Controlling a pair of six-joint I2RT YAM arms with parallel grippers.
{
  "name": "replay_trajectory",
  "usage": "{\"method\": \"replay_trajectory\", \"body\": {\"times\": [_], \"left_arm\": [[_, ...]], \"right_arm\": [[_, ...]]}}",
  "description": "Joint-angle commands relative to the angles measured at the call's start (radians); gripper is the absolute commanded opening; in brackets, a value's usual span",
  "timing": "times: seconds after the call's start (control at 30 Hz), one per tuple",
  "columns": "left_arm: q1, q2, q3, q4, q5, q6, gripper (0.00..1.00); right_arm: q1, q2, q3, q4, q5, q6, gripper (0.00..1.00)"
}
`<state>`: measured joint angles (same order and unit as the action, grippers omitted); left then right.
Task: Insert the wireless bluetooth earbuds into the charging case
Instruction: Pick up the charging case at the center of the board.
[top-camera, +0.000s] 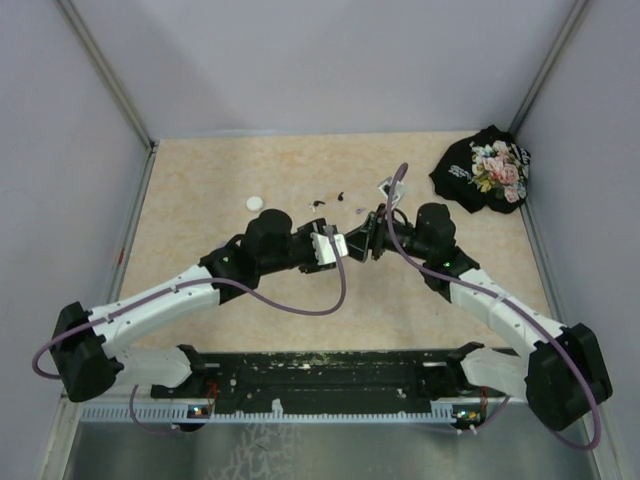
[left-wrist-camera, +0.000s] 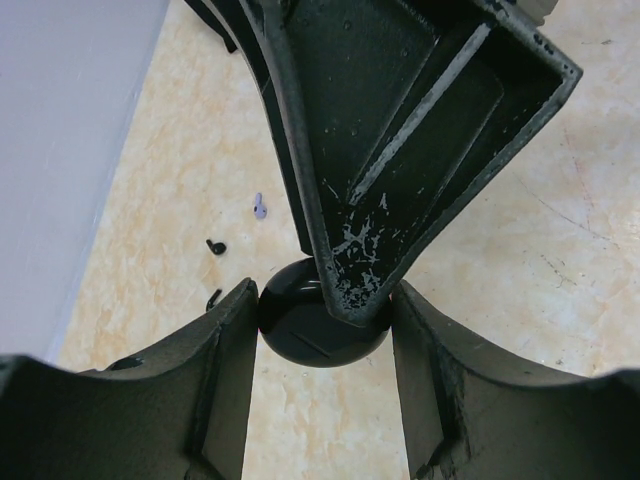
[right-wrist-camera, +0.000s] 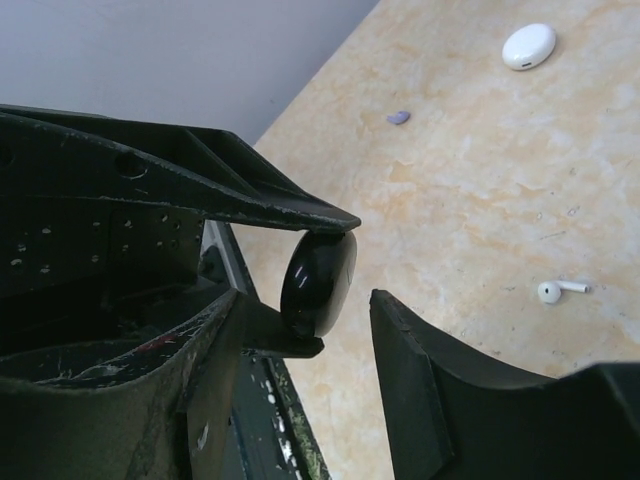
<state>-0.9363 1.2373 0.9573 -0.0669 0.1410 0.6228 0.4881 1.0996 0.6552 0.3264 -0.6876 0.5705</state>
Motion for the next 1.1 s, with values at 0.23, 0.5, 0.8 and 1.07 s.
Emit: {"method": "replay_trajectory", "body": {"times": [0.23, 0.5, 0.8, 1.07], "left_arm": [[-0.016, 0.031, 0.039, 0.020, -0.015, 0.028, 0.46], [-0.028, 0.055, 0.047, 0.010, -0.046, 0.026, 0.50], [-0.027, 0.018, -0.004, 0.100, -0.155, -0.132, 0.76], [-0.017, -0.063, -0.056, 0.121, -0.164, -0.289, 0.90]], "right_arm": [[0.061, 0.062, 0.065, 0.028, 0.040, -0.047, 0.41], [0.067, 0.050, 0.052, 0.018, 0.080, -0.073, 0.13], [0.064, -0.018, 0.002, 0.018, 0.147, -0.128, 0.00], [-0.055, -0.075, -0.080, 0.160, 0.064, -0.071, 0.00]]}}
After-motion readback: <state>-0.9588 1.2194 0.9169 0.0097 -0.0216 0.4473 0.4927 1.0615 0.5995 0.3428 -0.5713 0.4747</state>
